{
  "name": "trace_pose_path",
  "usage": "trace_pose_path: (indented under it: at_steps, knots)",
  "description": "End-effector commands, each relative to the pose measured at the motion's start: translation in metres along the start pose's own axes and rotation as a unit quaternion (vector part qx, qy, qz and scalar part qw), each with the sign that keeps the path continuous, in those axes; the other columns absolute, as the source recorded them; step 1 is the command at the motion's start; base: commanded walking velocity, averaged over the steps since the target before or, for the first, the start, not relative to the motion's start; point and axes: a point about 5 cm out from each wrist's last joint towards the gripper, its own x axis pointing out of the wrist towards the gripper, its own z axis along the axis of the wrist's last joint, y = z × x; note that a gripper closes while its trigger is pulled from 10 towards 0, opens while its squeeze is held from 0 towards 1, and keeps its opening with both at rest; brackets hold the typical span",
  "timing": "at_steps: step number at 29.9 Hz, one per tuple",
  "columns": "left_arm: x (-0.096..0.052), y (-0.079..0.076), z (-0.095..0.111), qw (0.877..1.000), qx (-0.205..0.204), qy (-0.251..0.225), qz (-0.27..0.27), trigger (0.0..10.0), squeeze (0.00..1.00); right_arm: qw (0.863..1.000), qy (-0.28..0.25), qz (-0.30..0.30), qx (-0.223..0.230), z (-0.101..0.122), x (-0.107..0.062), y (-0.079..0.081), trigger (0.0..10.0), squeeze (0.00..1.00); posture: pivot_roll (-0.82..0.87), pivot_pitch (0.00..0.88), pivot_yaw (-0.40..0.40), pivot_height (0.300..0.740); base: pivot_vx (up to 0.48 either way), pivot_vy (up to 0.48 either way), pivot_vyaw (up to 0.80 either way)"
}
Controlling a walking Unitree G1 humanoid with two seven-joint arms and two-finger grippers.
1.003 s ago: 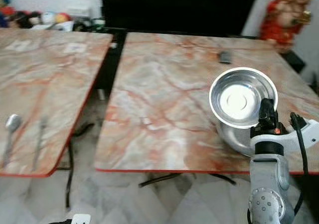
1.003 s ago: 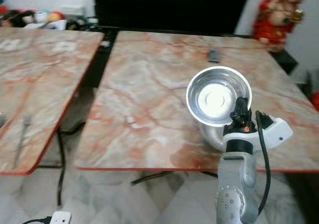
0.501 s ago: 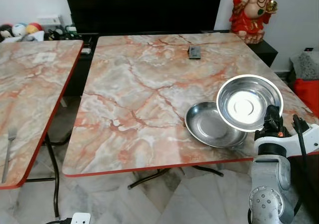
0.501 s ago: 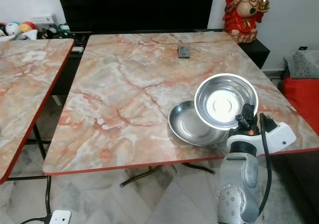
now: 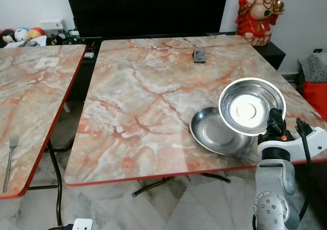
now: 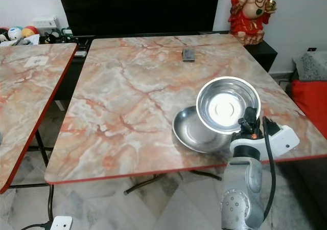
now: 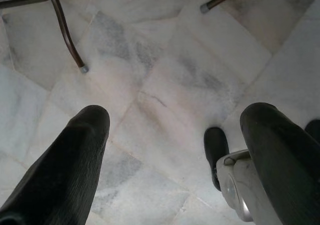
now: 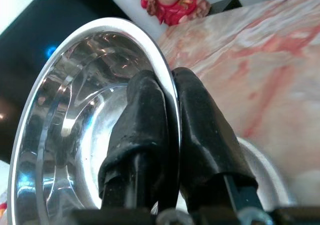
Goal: Setting the table
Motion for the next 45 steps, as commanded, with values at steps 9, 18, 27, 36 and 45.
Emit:
trace_pose_path:
  at_steps: [9, 18, 27, 36, 45]
  knots:
    - [-0.002, 0.002, -0.008, 1.000, 0.000, 0.018, 0.003, 10.0, 0.00, 1.000, 0.004, 0.008, 0.000, -0.002, 0.001, 0.005, 10.0, 0.00, 0.00, 0.100, -0.006, 0.740, 0.345, 0.000, 0.00]
    - [-0.002, 0.002, -0.008, 1.000, 0.000, 0.018, 0.003, 10.0, 0.00, 1.000, 0.004, 0.008, 0.000, -0.002, 0.001, 0.005, 10.0, 0.00, 0.00, 0.100, -0.006, 0.740, 0.345, 0.000, 0.00]
    - [-0.002, 0.003, -0.008, 1.000, 0.002, 0.018, 0.003, 10.0, 0.00, 0.998, 0.052, -0.043, -0.013, -0.010, -0.023, -0.002, 10.0, 0.00, -0.01, 0.108, -0.009, 0.740, 0.307, 0.000, 0.00]
    - [-0.001, 0.003, -0.007, 1.000, 0.008, 0.018, 0.000, 10.0, 0.00, 0.995, 0.071, -0.063, -0.031, -0.010, -0.034, -0.011, 10.0, 0.00, -0.01, 0.104, -0.007, 0.740, 0.000, 0.000, 0.00]
    - [-0.002, 0.003, -0.007, 1.000, 0.006, 0.019, 0.001, 10.0, 0.00, 0.995, 0.079, -0.056, -0.029, -0.007, -0.035, -0.004, 10.0, 0.00, -0.01, 0.098, -0.011, 0.740, 0.000, 0.000, 0.00]
